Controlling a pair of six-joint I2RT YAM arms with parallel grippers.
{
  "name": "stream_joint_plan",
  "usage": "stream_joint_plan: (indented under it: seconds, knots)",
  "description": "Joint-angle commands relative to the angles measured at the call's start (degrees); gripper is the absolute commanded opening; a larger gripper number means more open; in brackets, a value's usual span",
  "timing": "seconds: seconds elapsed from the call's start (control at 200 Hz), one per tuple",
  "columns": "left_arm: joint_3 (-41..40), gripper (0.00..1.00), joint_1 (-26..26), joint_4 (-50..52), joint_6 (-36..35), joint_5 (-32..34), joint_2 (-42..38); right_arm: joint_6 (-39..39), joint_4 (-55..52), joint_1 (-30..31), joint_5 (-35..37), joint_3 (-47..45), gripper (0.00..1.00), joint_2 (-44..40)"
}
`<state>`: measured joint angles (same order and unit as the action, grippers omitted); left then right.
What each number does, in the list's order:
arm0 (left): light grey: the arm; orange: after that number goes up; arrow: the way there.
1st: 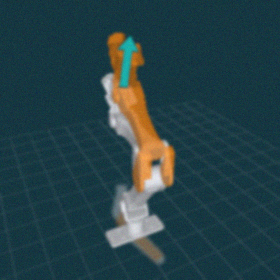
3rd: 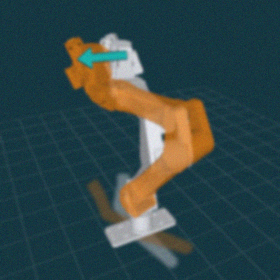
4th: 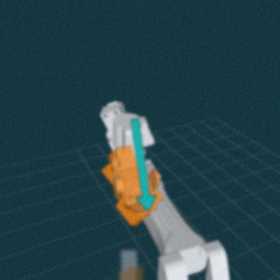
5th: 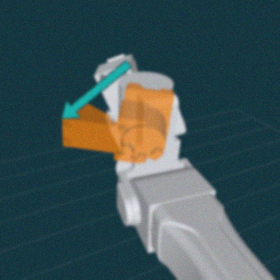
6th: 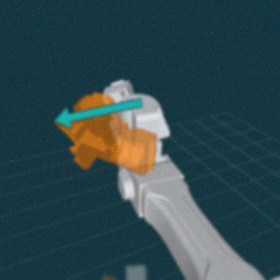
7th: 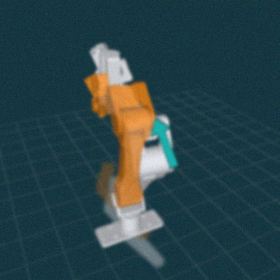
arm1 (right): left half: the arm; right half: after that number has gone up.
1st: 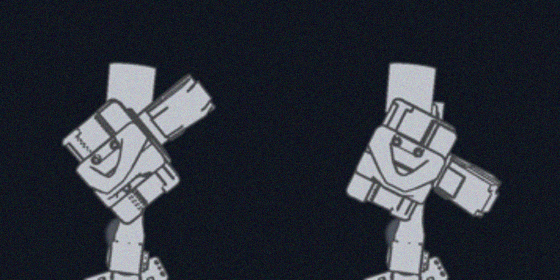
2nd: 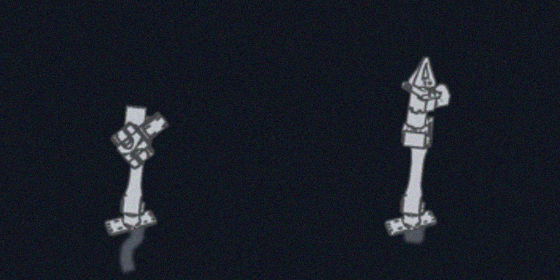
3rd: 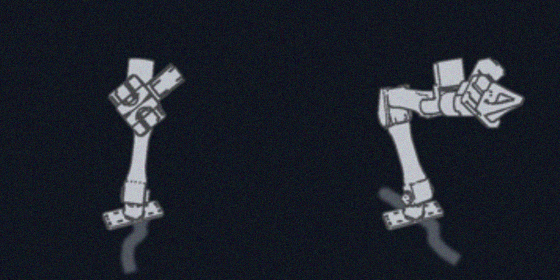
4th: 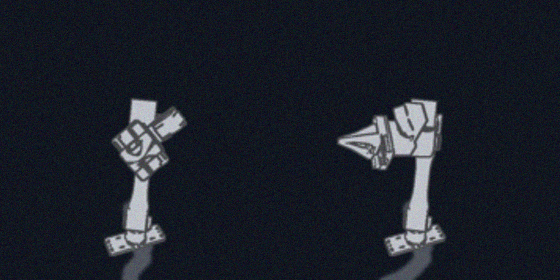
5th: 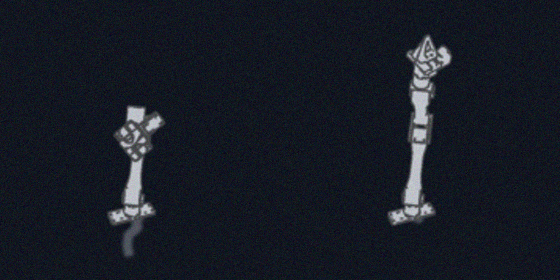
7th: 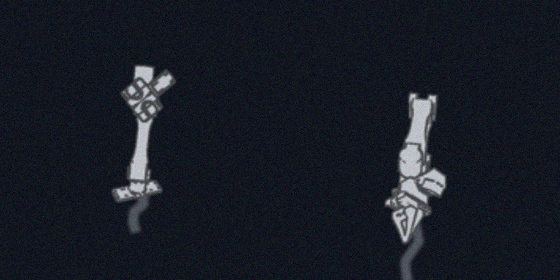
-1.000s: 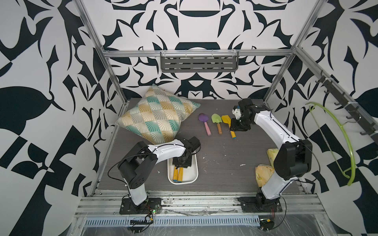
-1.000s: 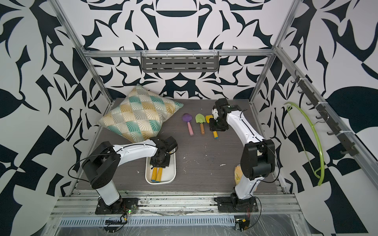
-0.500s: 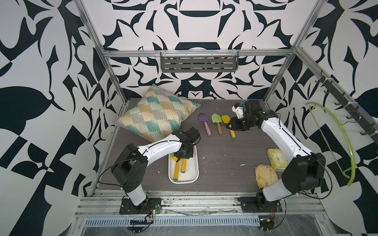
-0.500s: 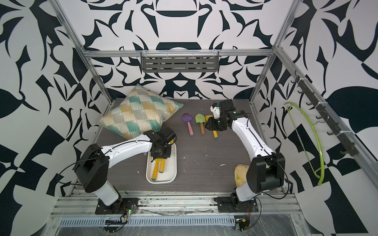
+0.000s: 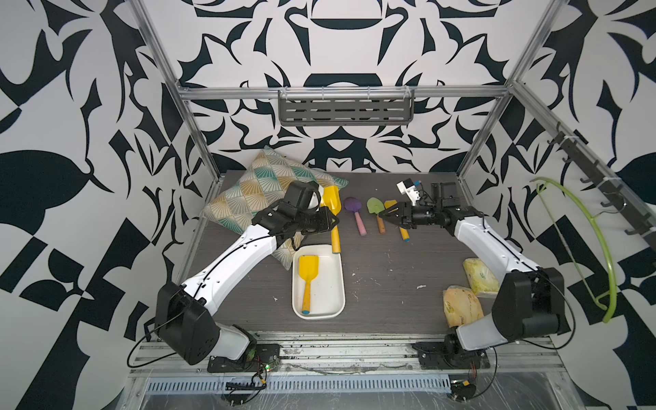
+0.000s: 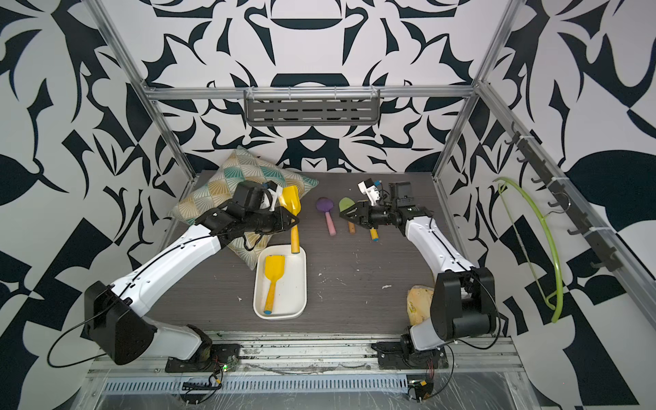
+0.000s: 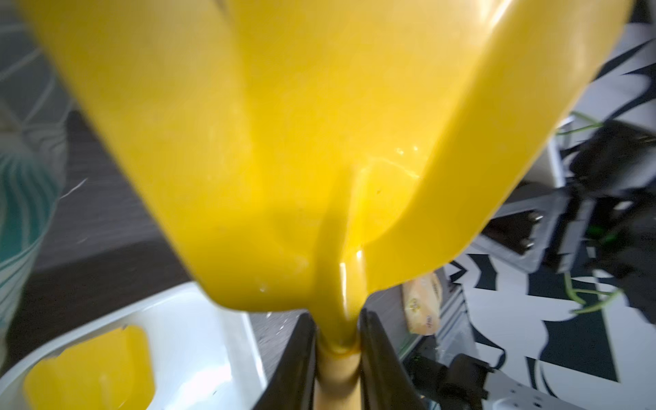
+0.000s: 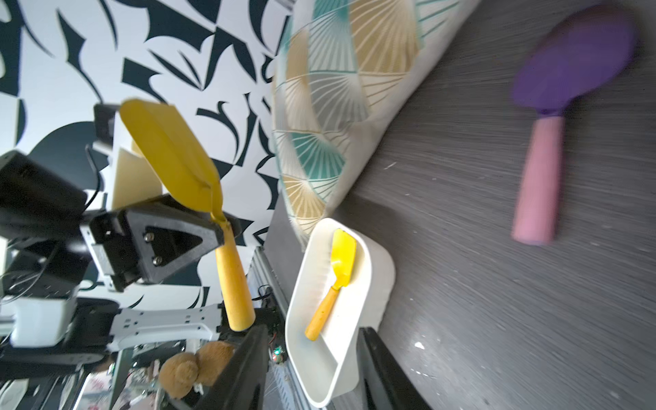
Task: Take the shovel out of the storage box
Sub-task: Pick up the shovel from the storage box, then place the shovel at the center of the board.
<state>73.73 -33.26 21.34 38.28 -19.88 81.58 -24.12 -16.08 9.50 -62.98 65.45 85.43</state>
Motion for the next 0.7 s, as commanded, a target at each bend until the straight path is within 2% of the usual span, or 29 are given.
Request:
stream_joint_plan:
  seconds: [0.0, 0.25, 0.455, 0.57, 0.695]
  knots:
    - [-1.66, 0.00, 0.12, -13.37, 2.42, -11.59, 0.23, -2.12, 6.58, 3.99, -7.03, 1.02, 0.46, -0.60]
    - [-5.26, 0.00, 1.39, -24.59, 7.50, -14.60, -0.14, -6.49, 14.11, 12.29, -8.31, 4.08, 0.47, 1.81]
    - [-7.22, 0.00, 1.83, -27.66, 9.02, -15.45, -0.25, -8.76, 16.28, 13.62, -8.16, 6.60, 0.46, 3.65]
    - [-7.74, 0.00, 1.79, -28.26, 9.27, -15.46, -0.74, -8.88, 15.76, 13.62, -8.10, 7.30, 0.37, 4.54]
    - [-8.56, 0.00, 2.05, -29.00, 9.58, -15.64, -1.07, -8.96, 15.21, 13.62, -8.01, 7.50, 0.19, 5.21]
